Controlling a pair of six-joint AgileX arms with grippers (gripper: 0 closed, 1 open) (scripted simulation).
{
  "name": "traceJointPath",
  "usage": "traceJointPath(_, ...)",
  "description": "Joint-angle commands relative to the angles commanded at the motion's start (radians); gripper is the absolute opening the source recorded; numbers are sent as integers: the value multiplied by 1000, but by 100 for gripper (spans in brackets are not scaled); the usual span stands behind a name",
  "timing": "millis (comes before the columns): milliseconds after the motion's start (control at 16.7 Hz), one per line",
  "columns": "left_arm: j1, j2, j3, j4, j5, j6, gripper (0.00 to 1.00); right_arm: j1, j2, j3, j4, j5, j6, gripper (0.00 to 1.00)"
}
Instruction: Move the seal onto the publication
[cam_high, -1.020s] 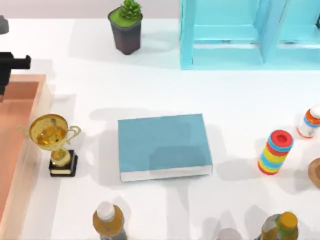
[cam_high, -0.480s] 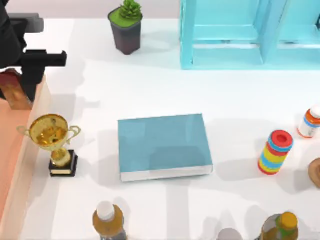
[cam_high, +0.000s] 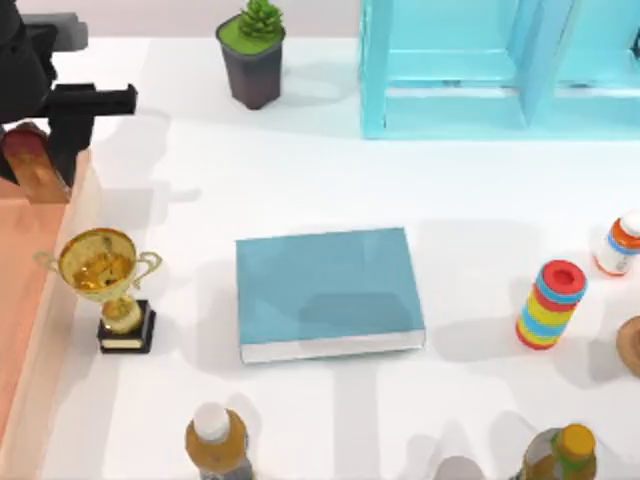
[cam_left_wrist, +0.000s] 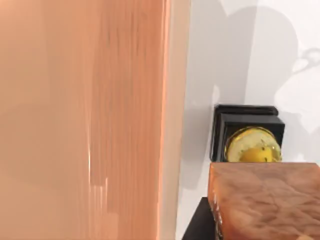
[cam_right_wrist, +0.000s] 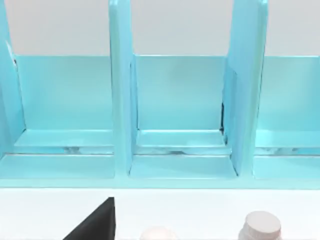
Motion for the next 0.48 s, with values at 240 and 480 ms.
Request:
traceJointPath(240, -123, 131, 96, 43, 5, -115, 0, 0, 0, 0, 0, 0, 0, 100)
traceJointPath(480, -349, 268, 160, 93, 4, -309, 0, 0, 0, 0, 0, 0, 0, 100)
